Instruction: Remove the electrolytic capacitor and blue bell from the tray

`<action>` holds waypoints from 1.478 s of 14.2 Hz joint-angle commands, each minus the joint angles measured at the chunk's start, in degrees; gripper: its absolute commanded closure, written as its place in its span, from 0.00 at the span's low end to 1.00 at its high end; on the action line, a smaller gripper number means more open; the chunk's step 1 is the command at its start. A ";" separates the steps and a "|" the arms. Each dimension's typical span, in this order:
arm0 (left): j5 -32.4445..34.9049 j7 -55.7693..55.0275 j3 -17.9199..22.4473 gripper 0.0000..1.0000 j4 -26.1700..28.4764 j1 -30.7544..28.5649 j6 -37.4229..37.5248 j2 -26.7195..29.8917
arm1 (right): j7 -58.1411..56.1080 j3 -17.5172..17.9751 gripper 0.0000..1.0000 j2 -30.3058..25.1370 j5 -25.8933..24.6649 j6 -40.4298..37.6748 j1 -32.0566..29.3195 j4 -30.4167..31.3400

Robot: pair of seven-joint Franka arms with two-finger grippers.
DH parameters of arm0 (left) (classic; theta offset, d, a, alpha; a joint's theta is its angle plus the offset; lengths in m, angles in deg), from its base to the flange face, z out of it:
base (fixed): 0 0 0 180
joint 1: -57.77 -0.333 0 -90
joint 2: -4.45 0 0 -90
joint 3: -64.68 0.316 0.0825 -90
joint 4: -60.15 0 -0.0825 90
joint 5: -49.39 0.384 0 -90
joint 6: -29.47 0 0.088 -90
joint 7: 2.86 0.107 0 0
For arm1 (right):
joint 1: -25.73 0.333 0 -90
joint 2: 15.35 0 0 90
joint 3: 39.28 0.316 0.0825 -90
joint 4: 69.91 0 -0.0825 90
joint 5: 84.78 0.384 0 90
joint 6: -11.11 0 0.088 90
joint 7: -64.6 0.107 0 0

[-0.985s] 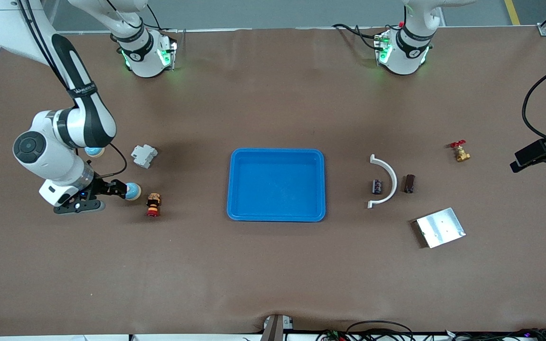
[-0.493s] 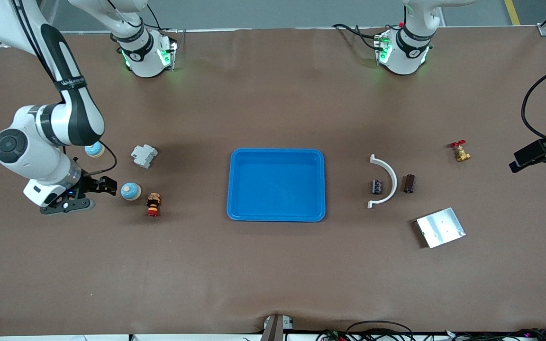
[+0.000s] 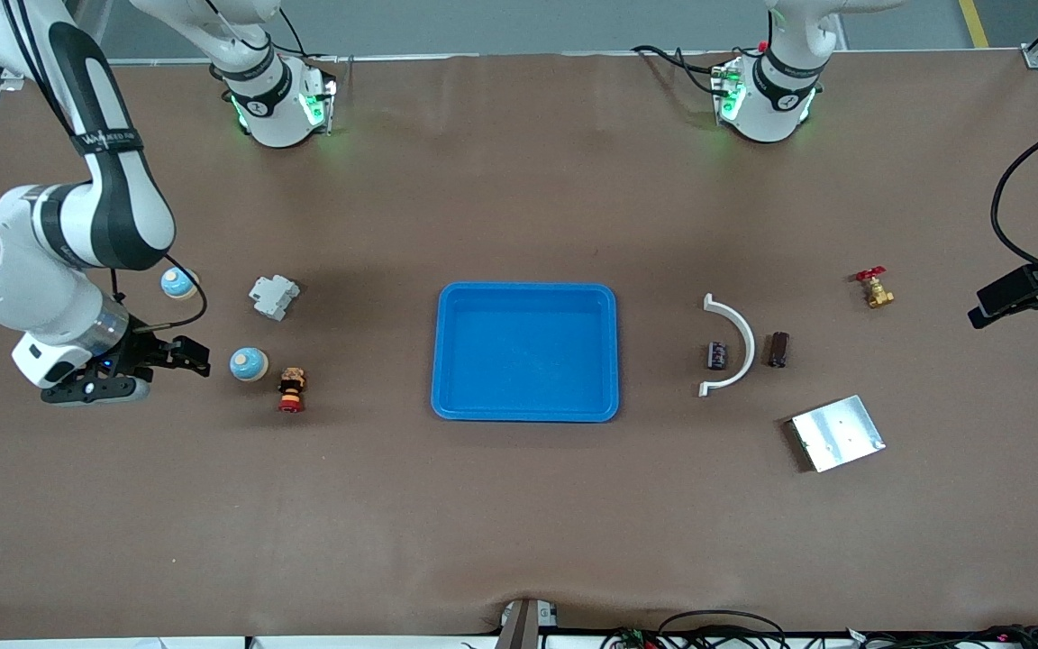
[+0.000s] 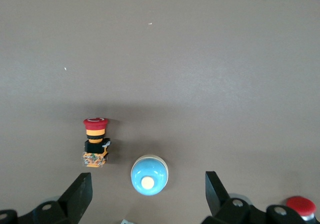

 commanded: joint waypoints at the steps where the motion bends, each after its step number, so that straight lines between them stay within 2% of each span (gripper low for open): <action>1: 1.23 -0.38 -0.31 0.00 -1.00 0.02 0.58 -0.18 | 2.68 0.72 0.00 -3.23 0.87 -5.27 -0.78 -1.18; 6: 1.14 -0.73 -0.40 0.00 -1.00 0.11 0.58 -0.09 | 3.39 0.63 0.00 -4.03 0.78 -19.24 -0.87 -10.92; 8: 1.14 -0.74 -0.31 0.00 -1.09 0.11 0.49 -0.09 | 6.99 0.54 0.00 -5.25 0.26 -21.10 -0.87 -12.17; 12: 1.14 -0.74 -0.40 0.00 -1.09 0.02 0.49 -0.10 | 6.73 0.63 0.00 -8.07 -1.67 -23.56 -0.78 -13.66; 15: 2.01 -0.03 -0.40 0.00 -1.09 -0.07 0.49 0.43 | 6.38 0.89 0.00 -7.90 -2.65 -28.92 -0.70 -18.75; 21: 2.90 -0.74 -0.75 0.00 -2.14 0.28 0.49 0.70 | 4.80 0.63 0.00 -8.07 -1.77 -35.07 -0.96 -23.68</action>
